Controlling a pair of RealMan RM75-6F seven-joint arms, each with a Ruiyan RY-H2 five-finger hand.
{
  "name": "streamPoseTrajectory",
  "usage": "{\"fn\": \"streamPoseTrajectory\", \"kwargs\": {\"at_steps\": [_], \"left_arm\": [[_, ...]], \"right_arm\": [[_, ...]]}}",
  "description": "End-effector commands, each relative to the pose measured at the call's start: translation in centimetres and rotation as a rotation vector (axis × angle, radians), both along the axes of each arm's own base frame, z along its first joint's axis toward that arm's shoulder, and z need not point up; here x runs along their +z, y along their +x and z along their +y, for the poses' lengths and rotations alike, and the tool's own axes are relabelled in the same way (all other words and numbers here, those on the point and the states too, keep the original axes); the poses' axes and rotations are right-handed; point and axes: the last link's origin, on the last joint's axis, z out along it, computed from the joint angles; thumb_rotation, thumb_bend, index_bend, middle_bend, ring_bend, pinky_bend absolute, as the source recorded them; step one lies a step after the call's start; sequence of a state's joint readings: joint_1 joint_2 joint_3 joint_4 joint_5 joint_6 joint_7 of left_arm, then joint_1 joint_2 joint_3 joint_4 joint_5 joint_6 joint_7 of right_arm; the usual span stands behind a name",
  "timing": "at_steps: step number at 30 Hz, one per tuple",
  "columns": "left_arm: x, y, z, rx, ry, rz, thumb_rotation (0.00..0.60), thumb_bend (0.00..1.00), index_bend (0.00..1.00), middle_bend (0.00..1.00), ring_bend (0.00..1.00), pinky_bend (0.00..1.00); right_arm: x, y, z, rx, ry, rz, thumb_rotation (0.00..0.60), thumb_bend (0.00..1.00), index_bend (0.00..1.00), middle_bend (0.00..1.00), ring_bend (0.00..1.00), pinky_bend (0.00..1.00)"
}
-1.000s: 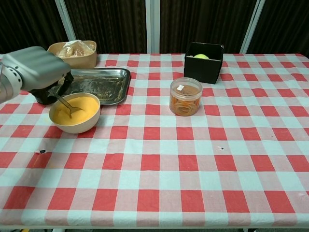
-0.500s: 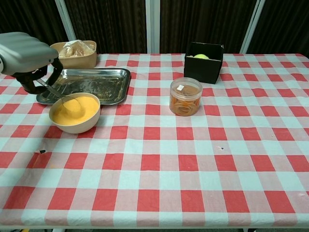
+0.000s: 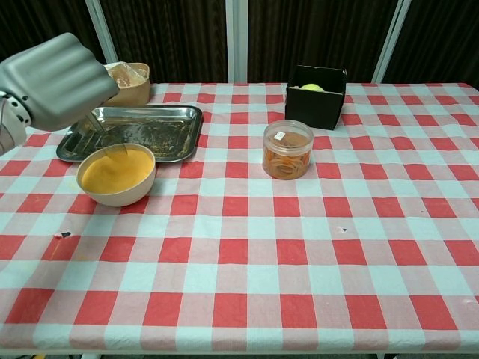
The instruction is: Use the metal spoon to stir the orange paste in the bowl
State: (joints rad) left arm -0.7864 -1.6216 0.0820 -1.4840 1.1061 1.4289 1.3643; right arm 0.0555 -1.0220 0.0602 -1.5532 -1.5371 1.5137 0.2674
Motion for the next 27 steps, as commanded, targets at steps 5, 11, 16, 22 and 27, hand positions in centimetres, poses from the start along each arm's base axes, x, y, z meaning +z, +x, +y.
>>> {"fn": "streamPoseTrajectory", "kwargs": {"at_steps": [5,11,16,22,27], "left_arm": [[-1.0,-0.3,-1.4,-0.043,0.02,0.092,0.6,0.49,0.67,0.95,0.95,0.99],[-0.8,0.0,-1.3,-0.049,0.052,0.08,0.6,0.49,0.67,0.95,0.95,0.99],[-0.7,-0.1,-1.1,-0.021,0.06,0.085,0.6,0.49,0.67,0.95,0.95,0.99],[-0.9,-0.1,-1.2,0.003,0.061,0.105,0.6,0.49,0.67,0.96,0.95,0.99],[-1.8,-0.4,-1.1,-0.001,0.056,0.17,0.6,0.49,0.67,0.96,0.95,0.99]], "right_arm": [[0.0,0.1,0.0,0.004,0.0,-0.001,0.6,0.24,0.0,0.07,0.0,0.0],[0.2,0.2,0.2,0.008,-0.007,0.002,0.6,0.24,0.0,0.07,0.0,0.0],[0.1,0.2,0.3,0.006,-0.006,0.003,0.6,0.24,0.0,0.07,0.0,0.0],[0.2,0.4,0.4,0.008,-0.011,0.007,0.6,0.24,0.0,0.07,0.0,0.0],[0.0,0.5,0.3,0.012,-0.004,0.007,0.6,0.24,0.0,0.07,0.0,0.0]]}}
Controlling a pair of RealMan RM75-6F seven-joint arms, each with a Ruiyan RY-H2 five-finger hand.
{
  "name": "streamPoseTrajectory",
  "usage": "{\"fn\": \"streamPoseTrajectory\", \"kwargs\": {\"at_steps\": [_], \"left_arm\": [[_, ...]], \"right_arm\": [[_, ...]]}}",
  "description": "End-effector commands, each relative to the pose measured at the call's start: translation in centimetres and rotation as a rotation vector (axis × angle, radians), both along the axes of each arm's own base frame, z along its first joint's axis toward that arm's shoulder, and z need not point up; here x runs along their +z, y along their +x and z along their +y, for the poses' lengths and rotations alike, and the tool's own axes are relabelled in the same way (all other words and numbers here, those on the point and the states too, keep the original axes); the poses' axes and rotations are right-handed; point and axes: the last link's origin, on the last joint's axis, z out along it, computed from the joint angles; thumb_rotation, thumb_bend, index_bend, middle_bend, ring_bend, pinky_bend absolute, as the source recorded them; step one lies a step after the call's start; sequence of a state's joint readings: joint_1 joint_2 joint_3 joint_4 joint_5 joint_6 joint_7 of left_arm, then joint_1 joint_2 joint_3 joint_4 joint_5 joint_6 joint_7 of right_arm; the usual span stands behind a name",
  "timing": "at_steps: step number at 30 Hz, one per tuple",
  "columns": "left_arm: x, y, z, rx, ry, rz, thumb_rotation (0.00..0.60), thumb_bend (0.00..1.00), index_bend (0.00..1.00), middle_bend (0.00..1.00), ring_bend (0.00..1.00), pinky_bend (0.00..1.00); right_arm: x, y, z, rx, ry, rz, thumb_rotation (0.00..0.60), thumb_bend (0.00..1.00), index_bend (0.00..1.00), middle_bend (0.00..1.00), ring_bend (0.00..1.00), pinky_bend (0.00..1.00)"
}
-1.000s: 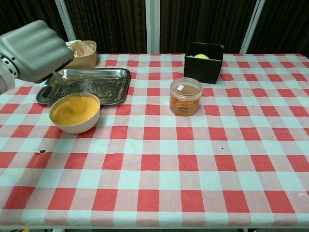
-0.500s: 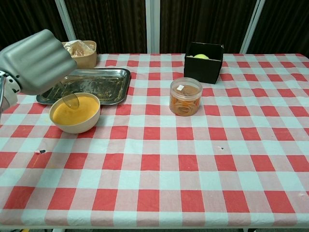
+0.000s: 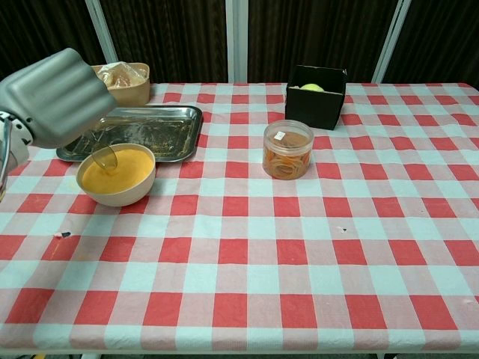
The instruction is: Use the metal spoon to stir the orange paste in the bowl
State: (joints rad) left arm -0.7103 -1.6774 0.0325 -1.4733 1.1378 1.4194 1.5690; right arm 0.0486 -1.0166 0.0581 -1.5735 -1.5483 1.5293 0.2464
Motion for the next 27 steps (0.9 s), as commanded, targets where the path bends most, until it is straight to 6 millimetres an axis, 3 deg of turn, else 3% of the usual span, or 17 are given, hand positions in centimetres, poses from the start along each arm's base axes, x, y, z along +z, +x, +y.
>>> {"fn": "streamPoseTrajectory", "kwargs": {"at_steps": [1,7,13,21,27], "left_arm": [[-0.6,-0.2,0.2,-0.01,0.003,0.049,0.6,0.49,0.67,0.96,0.95,0.99],[0.0,0.0,1.2,0.006,0.048,0.035,0.6,0.51,0.67,0.96,0.95,0.99],[0.3,0.6,0.6,-0.019,0.044,0.062,0.6,0.52,0.67,0.96,0.95,0.99],[-0.3,0.5,1.0,0.011,0.032,0.063,0.6,0.52,0.67,0.96,0.95,0.99],[-0.4,0.3,2.3,0.042,0.054,0.043,0.6,0.52,0.67,0.96,0.95,0.99]], "right_arm": [[0.0,0.1,0.0,0.003,0.001,0.001,0.6,0.24,0.0,0.07,0.0,0.0],[0.1,0.1,0.1,-0.001,-0.005,0.004,0.6,0.24,0.0,0.07,0.0,0.0],[0.1,0.1,0.1,0.0,-0.003,0.003,0.6,0.24,0.0,0.07,0.0,0.0],[0.1,0.1,0.0,0.001,-0.003,0.004,0.6,0.24,0.0,0.07,0.0,0.0],[0.0,0.0,0.0,-0.004,0.002,0.004,0.6,0.24,0.0,0.07,0.0,0.0]]}}
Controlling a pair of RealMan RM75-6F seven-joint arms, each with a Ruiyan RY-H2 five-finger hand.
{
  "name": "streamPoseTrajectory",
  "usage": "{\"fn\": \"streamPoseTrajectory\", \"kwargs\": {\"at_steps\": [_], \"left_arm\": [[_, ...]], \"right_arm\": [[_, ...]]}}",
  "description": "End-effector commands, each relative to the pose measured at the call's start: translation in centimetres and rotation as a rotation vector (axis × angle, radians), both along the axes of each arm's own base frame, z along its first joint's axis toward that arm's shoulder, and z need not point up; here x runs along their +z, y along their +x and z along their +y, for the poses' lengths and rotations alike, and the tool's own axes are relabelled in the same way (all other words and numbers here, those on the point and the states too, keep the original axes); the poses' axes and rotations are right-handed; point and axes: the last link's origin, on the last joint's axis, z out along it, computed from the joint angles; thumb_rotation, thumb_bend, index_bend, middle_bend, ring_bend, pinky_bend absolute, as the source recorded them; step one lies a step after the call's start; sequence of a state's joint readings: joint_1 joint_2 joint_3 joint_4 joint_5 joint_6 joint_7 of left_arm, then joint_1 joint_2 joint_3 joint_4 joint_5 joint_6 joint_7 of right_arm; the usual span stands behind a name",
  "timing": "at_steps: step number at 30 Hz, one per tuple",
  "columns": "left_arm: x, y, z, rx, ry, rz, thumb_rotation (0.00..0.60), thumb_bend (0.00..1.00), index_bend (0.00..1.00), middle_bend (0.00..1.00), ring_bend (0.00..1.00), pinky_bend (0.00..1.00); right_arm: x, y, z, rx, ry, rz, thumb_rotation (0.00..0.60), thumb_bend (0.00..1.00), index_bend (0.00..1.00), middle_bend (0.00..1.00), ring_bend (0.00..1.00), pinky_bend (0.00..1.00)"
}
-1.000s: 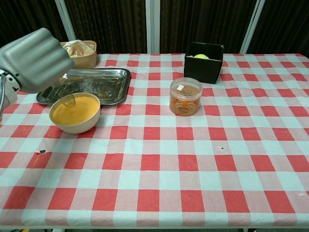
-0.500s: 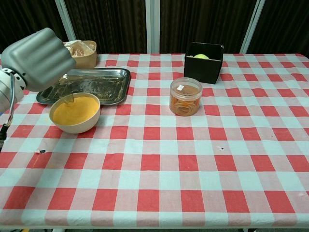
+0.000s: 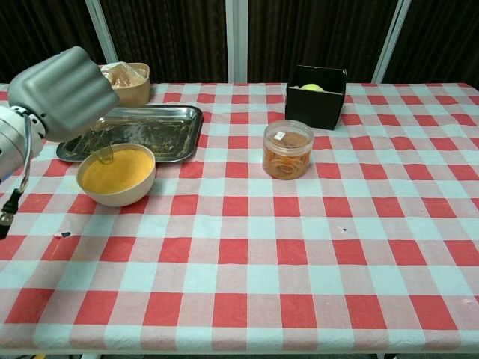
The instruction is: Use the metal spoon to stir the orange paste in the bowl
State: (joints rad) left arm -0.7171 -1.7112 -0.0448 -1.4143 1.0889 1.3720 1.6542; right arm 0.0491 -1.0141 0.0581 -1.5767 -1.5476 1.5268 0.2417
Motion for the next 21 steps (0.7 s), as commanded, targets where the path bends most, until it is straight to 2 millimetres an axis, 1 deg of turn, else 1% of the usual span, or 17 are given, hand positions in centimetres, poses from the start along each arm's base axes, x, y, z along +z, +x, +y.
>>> {"fn": "streamPoseTrajectory", "kwargs": {"at_steps": [1,4,8,11,15,18,21], "left_arm": [[0.0,0.0,0.6,0.009,0.01,-0.022,0.6,0.52,0.67,0.96,0.95,0.99],[0.3,0.0,0.7,0.016,0.016,-0.027,0.6,0.52,0.67,0.96,0.95,0.99],[0.9,0.9,-0.3,-0.005,-0.006,-0.087,0.6,0.51,0.67,0.96,0.95,0.99],[1.0,1.5,-0.6,-0.025,-0.022,-0.114,0.6,0.51,0.67,0.96,0.95,0.99],[0.7,1.2,0.0,-0.006,-0.02,-0.11,0.6,0.51,0.67,0.97,0.95,0.99],[0.9,1.4,0.1,0.016,-0.047,-0.187,0.6,0.5,0.67,0.97,0.95,0.99],[1.4,1.8,0.6,0.043,-0.092,-0.299,0.6,0.5,0.67,0.97,0.96,0.99]], "right_arm": [[0.0,0.0,0.0,-0.003,-0.001,0.0,0.6,0.24,0.0,0.07,0.0,0.0],[0.1,0.0,0.1,0.002,-0.004,-0.002,0.6,0.24,0.0,0.07,0.0,0.0],[0.2,-0.1,0.2,-0.003,-0.007,-0.002,0.6,0.24,0.0,0.07,0.0,0.0],[0.1,0.0,0.2,0.002,-0.005,-0.005,0.6,0.24,0.0,0.07,0.0,0.0],[0.2,0.0,0.3,0.004,-0.009,-0.004,0.6,0.24,0.0,0.07,0.0,0.0],[0.4,-0.2,0.5,-0.002,-0.015,-0.004,0.6,0.24,0.0,0.07,0.0,0.0],[0.4,-0.2,0.4,-0.004,-0.012,-0.005,0.6,0.24,0.0,0.07,0.0,0.0]]}}
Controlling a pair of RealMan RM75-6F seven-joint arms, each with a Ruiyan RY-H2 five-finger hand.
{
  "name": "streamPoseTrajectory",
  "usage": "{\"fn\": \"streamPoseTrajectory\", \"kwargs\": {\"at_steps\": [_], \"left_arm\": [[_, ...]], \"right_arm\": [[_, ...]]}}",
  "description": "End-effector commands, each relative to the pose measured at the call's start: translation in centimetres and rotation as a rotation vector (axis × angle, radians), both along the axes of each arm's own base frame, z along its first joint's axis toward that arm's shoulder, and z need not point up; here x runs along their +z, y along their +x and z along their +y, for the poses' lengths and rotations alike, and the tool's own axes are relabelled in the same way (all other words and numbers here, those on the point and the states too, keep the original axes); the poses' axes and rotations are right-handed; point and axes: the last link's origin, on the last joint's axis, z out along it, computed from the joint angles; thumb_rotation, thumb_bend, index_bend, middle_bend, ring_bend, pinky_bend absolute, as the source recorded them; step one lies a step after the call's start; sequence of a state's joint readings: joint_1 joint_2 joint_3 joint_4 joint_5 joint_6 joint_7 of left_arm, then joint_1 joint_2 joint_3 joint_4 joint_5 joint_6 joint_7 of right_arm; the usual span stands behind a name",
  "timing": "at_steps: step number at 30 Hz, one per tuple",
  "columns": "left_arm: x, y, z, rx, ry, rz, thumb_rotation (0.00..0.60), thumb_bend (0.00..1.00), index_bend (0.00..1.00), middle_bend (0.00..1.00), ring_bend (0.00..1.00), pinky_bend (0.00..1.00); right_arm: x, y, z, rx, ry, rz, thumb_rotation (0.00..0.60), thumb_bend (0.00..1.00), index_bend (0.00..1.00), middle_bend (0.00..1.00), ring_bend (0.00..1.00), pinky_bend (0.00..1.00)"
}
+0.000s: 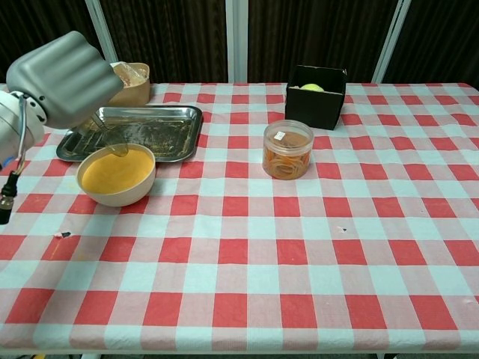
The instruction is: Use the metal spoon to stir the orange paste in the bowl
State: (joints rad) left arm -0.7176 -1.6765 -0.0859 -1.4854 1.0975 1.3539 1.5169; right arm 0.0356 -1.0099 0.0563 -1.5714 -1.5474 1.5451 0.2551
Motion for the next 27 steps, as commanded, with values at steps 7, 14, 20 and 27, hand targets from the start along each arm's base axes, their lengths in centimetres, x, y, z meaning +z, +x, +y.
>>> {"fn": "streamPoseTrajectory", "kwargs": {"at_steps": [7,14,20,27], "left_arm": [[1.8,1.3,3.4,0.191,-0.164,-0.483,0.6,0.49,0.67,0.97,0.96,0.99],[2.1,1.1,7.1,0.344,-0.202,-0.677,0.6,0.48,0.64,0.97,0.96,0.99],[1.5,0.5,9.5,0.445,-0.186,-0.737,0.6,0.47,0.6,0.96,0.96,0.99],[0.7,-0.9,11.3,0.561,-0.174,-0.763,0.6,0.37,0.47,0.96,0.96,0.99]], "right_arm": [[-0.2,0.2,-0.2,0.004,0.007,0.001,0.6,0.24,0.0,0.07,0.0,0.0],[-0.3,0.1,-0.4,-0.003,0.014,0.001,0.6,0.24,0.0,0.07,0.0,0.0],[-0.5,0.0,-0.6,-0.007,0.02,-0.001,0.6,0.24,0.0,0.07,0.0,0.0],[-0.6,-0.2,-0.6,-0.012,0.023,-0.007,0.6,0.24,0.0,0.07,0.0,0.0]]}}
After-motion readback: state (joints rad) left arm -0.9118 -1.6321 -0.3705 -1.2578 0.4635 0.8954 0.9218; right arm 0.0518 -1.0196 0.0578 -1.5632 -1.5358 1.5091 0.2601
